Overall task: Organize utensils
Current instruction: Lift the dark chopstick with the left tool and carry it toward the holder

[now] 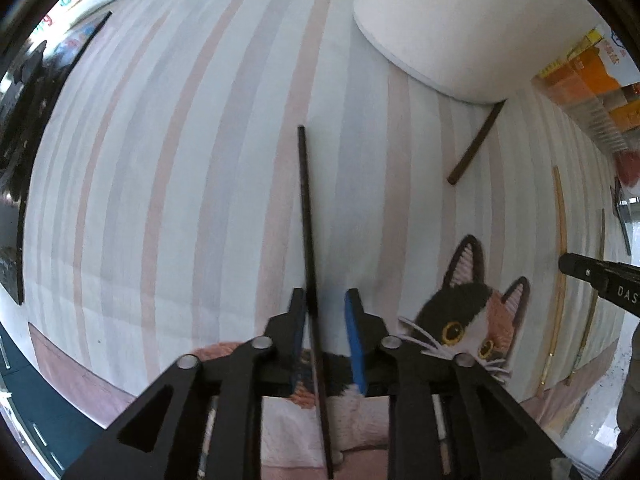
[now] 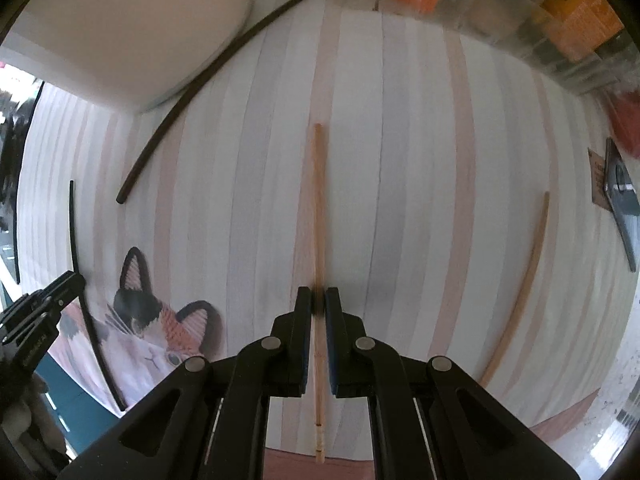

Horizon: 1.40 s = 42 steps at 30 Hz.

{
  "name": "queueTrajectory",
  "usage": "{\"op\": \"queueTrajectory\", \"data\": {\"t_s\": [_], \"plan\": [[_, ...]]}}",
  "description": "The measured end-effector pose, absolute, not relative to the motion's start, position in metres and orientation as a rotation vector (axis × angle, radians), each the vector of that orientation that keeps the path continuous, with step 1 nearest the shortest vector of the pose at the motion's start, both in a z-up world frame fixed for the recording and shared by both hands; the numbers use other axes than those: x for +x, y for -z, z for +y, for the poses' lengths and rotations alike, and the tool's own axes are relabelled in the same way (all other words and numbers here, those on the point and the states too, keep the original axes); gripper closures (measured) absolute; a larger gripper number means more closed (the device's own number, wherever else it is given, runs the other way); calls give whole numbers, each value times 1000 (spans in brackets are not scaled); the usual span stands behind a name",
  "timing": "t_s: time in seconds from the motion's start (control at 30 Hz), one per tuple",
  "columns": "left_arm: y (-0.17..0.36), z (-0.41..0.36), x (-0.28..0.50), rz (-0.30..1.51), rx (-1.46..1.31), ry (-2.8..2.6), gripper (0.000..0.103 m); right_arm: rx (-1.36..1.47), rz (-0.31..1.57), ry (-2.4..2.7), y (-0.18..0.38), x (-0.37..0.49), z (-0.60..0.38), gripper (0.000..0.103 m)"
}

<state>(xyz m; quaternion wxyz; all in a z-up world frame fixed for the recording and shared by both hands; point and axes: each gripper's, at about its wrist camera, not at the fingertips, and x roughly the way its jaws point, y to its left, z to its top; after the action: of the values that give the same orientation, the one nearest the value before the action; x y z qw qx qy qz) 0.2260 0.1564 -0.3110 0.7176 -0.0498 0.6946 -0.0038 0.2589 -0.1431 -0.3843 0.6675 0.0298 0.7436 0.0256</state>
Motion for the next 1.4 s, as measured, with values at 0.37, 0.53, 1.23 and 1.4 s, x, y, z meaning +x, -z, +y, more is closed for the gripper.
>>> {"op": "queueTrajectory", "data": {"t_s": [0.37,0.53,1.23,1.4], "plan": [[307,69,209,1481,-9,-17,97,-64,1706,-52,385,259,-122,93],[298,62,207,1438,-45,-33,100,-112,1652,-41,385,251,-107,96],[107,58,161,884,-175,23,100,18,1230,-164,231,215,-131,96],[53,67,176,756,-173,48,100,67,1071,-154,173,229,-132,96]]}}
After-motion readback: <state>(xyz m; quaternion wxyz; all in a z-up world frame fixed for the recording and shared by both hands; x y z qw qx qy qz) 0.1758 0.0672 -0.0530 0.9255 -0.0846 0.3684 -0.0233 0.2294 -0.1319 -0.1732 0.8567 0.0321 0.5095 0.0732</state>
